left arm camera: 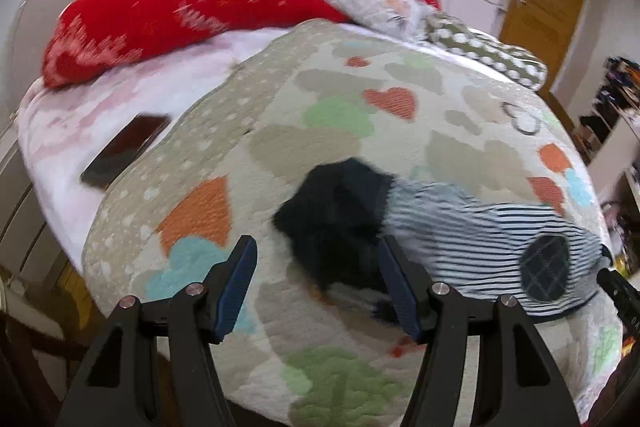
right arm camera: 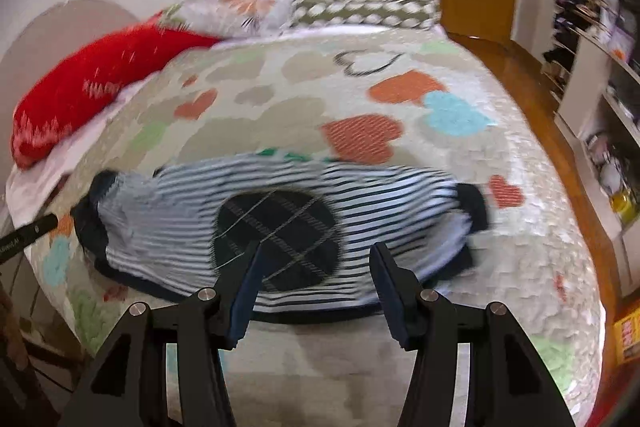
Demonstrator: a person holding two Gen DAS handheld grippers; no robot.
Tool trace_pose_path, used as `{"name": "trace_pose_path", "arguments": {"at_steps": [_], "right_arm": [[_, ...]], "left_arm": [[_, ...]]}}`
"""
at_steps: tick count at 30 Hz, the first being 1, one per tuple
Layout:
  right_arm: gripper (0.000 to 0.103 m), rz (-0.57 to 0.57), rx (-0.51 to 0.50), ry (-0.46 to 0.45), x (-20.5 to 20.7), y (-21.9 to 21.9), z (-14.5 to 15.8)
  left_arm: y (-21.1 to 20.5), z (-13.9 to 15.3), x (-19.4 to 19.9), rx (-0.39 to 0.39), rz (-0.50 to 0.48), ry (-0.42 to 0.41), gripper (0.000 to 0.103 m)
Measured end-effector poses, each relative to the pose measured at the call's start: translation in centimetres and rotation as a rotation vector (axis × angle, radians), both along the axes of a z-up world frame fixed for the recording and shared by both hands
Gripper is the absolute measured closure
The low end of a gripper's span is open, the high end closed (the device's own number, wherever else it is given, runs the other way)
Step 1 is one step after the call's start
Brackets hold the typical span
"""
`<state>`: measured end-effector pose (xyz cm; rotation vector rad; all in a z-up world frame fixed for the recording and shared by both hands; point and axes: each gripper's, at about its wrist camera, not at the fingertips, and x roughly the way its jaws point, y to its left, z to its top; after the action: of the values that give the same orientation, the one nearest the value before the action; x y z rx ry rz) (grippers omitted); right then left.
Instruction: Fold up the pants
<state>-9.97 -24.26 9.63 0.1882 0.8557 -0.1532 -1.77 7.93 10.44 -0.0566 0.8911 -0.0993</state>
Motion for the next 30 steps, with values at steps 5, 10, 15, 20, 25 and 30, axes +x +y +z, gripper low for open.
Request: {"name": "trace_pose_path", "arguments": {"at_steps": [5, 10, 15, 20, 25, 30], "right_arm": [[0.042, -0.153, 0.059, -0.062, -3.4, -5.7, 0.9], [0.039, -0.241, 0.153, -0.082, -4.8, -10.2, -0.3], [0.039, -0.212, 0.299, -0.074, -4.2, -11.9, -2.7], [0.037, -0.132, 0.344, -0.064, -2.6, -11.5, -4.1], [0.034, -0.096, 0.318, -0.056, -1.4, -10.5, -5.2], [0.084, -0.083, 0.285, -0.069, -0.1, -10.2, -5.4]], "left_arm": [[-6.2, 1.0, 1.4, -0.059, -0.224, 0.062, 0.041], [-14.5, 0.8, 3.8, -0.108, -0.436, 0.175, 0.041], [-23.9, -0.4, 5.7, -0.063, -0.614, 0.227, 0.04], [-32.7, -3.3, 7.7, -0.03, -0.777, 0.314, 0.04], [-37.4, -6.2, 7.5, 0.089, -0.884, 0.356, 0.04], [-37.4, -5.6, 6.7, 0.08, -0.924, 0.351, 0.087]]}}
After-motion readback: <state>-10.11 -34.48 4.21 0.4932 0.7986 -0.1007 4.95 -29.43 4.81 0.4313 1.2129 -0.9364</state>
